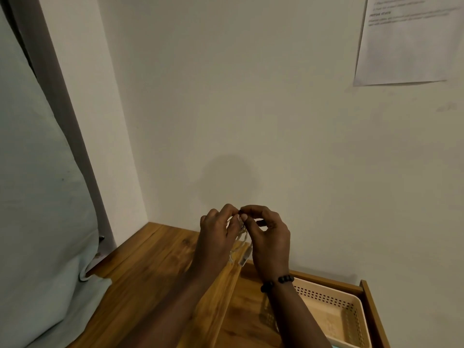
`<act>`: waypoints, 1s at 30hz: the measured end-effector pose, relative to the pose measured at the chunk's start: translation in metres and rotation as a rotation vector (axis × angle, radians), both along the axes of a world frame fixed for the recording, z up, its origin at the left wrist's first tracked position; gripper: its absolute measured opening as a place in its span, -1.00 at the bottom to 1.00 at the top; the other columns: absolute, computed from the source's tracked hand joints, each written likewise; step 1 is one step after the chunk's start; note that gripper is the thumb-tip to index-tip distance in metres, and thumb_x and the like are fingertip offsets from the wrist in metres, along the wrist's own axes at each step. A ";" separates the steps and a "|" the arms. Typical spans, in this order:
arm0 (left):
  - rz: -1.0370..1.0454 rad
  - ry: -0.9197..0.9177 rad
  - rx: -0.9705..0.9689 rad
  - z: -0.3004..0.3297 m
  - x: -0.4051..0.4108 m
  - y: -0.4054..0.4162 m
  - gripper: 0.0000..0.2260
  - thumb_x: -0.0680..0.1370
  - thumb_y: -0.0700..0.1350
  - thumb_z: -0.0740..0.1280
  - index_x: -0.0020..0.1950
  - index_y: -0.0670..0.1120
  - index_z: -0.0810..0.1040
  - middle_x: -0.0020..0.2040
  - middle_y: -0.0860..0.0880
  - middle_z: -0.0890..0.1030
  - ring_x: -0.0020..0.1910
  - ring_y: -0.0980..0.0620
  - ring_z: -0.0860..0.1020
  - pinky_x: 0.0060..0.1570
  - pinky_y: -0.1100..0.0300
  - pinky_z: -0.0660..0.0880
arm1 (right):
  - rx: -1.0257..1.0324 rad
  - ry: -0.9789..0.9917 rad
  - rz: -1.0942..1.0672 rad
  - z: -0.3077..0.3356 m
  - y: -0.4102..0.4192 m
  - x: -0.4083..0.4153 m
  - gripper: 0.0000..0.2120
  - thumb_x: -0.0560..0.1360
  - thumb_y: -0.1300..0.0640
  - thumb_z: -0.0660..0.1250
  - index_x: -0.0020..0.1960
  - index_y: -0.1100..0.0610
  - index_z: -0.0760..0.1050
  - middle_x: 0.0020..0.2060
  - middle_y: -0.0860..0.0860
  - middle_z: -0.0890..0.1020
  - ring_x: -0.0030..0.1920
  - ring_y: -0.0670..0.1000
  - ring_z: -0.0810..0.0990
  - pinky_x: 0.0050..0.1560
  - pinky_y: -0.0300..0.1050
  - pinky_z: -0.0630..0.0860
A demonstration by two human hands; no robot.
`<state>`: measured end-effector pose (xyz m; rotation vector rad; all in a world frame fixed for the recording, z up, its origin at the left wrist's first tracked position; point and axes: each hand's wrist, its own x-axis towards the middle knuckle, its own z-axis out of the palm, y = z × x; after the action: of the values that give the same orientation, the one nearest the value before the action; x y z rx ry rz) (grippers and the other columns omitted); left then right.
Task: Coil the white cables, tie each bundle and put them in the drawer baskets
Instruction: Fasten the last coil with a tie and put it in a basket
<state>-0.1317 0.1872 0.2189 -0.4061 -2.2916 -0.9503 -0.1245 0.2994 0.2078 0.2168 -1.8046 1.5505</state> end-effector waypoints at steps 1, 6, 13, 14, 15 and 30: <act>0.002 -0.003 0.002 0.000 0.000 0.000 -0.78 0.63 0.02 0.19 0.18 -0.02 0.52 0.02 -0.04 0.57 0.05 0.06 0.46 -0.25 0.41 0.38 | 0.010 0.000 0.000 0.000 0.000 0.000 -0.86 0.50 0.17 0.41 0.01 -0.02 0.65 -0.08 -0.13 0.67 0.01 -0.10 0.60 -0.03 -0.18 0.54; 0.001 -0.004 0.022 -0.001 -0.001 -0.001 -0.80 0.62 -0.01 0.22 0.17 -0.04 0.53 0.00 -0.05 0.58 0.04 0.04 0.47 -0.21 0.36 0.46 | 0.067 -0.020 0.009 -0.001 0.001 -0.002 -0.87 0.51 0.15 0.40 0.02 -0.02 0.65 -0.07 -0.15 0.67 0.03 -0.12 0.58 -0.06 -0.33 0.46; -0.057 0.018 0.109 -0.001 -0.001 0.000 -0.82 0.62 0.00 0.21 0.06 -0.06 0.52 -0.07 0.00 0.59 -0.02 0.01 0.54 -0.20 0.11 0.58 | -0.021 -0.037 0.064 0.003 0.003 -0.001 -0.87 0.50 0.17 0.41 0.00 -0.03 0.62 -0.13 -0.16 0.68 -0.04 -0.13 0.62 -0.11 -0.29 0.50; -0.059 0.022 0.120 0.001 -0.001 0.000 -0.83 0.62 -0.01 0.21 0.05 -0.07 0.52 -0.07 0.00 0.60 -0.03 0.01 0.54 -0.20 0.10 0.58 | -0.051 -0.038 0.070 0.004 0.003 0.001 -0.83 0.50 0.17 0.41 0.03 -0.05 0.60 -0.14 -0.16 0.67 -0.06 -0.15 0.62 -0.14 -0.32 0.51; -0.056 0.024 0.120 0.002 0.000 0.001 -0.85 0.62 -0.03 0.22 0.05 -0.07 0.52 -0.07 0.00 0.60 -0.03 0.02 0.53 -0.20 0.12 0.57 | -0.072 -0.038 0.075 0.003 0.002 0.002 -0.79 0.50 0.17 0.41 0.08 -0.07 0.57 -0.15 -0.16 0.67 -0.07 -0.17 0.62 -0.16 -0.37 0.50; -0.080 0.008 0.104 0.005 0.002 0.002 -0.88 0.60 -0.01 0.27 0.12 0.03 0.48 -0.02 0.06 0.62 0.01 0.04 0.57 -0.18 0.25 0.58 | 0.066 0.058 -0.015 -0.001 0.000 -0.002 -0.93 0.55 0.18 0.33 0.00 0.06 0.57 -0.14 -0.10 0.61 -0.11 -0.07 0.57 -0.16 -0.28 0.49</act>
<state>-0.1299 0.1887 0.2236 -0.4597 -2.2214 -1.1002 -0.1267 0.2999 0.2066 0.2769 -1.8101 1.4610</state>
